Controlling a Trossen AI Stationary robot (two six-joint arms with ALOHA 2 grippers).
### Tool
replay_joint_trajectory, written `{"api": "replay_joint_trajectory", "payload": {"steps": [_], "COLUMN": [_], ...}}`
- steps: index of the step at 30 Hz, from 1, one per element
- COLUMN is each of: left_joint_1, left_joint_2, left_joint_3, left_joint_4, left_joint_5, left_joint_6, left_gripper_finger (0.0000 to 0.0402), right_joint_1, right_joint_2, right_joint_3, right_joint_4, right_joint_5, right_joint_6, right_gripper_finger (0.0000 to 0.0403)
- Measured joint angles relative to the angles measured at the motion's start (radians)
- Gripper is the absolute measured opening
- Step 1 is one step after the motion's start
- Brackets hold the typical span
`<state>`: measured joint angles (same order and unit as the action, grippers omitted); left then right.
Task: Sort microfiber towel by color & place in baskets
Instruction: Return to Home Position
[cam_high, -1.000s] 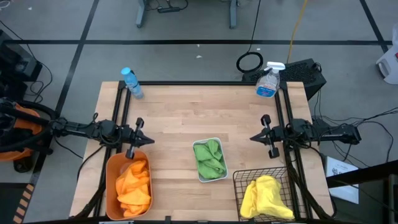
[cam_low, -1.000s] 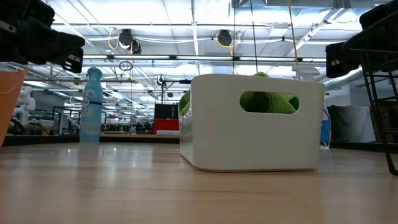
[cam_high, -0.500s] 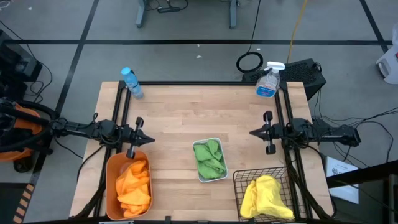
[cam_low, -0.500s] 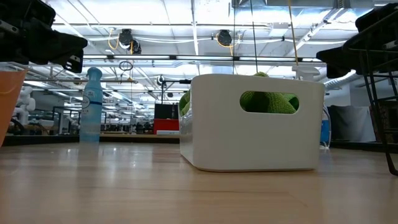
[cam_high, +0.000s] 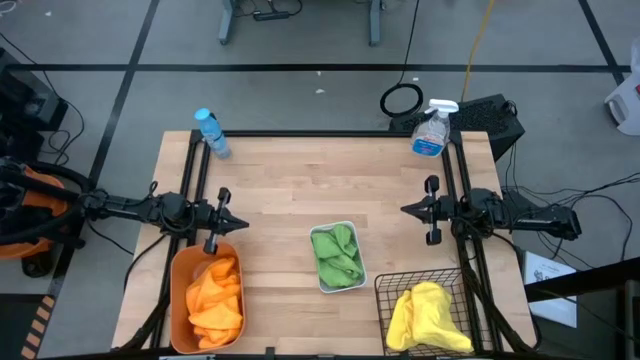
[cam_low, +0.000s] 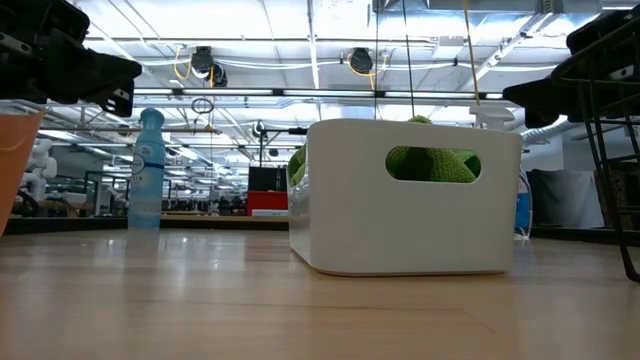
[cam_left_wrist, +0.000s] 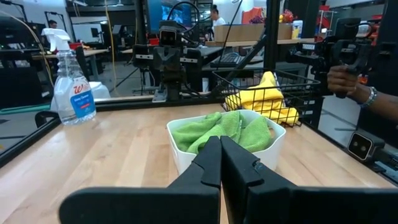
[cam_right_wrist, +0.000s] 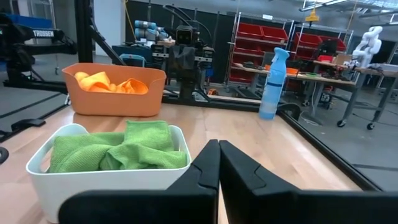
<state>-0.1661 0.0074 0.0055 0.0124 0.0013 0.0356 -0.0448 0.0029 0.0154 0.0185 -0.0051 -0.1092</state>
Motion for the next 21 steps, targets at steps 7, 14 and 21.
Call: {"api": "replay_joint_trajectory", "payload": {"steps": [7,14,21], "left_joint_1": [0.0,0.0,0.001], "left_joint_2": [0.0,0.0,0.0], "left_joint_3": [0.0,0.0,0.0], "left_joint_4": [0.0,-0.001,-0.003], "left_joint_5": [0.002,0.002,-0.005], "left_joint_6": [-0.031,-0.029,0.025], "left_gripper_finger": [0.0,0.0,0.0], "right_joint_1": [0.0,0.0,0.0], "right_joint_2": [0.0,0.0,0.0], "right_joint_3": [0.0,0.0,0.0], "right_joint_4": [-0.002,-0.002,-0.002], "right_joint_5": [0.001,0.003,0.003], "right_joint_6": [0.015,0.018,0.018], "right_gripper_finger": [0.0,0.0,0.0]}}
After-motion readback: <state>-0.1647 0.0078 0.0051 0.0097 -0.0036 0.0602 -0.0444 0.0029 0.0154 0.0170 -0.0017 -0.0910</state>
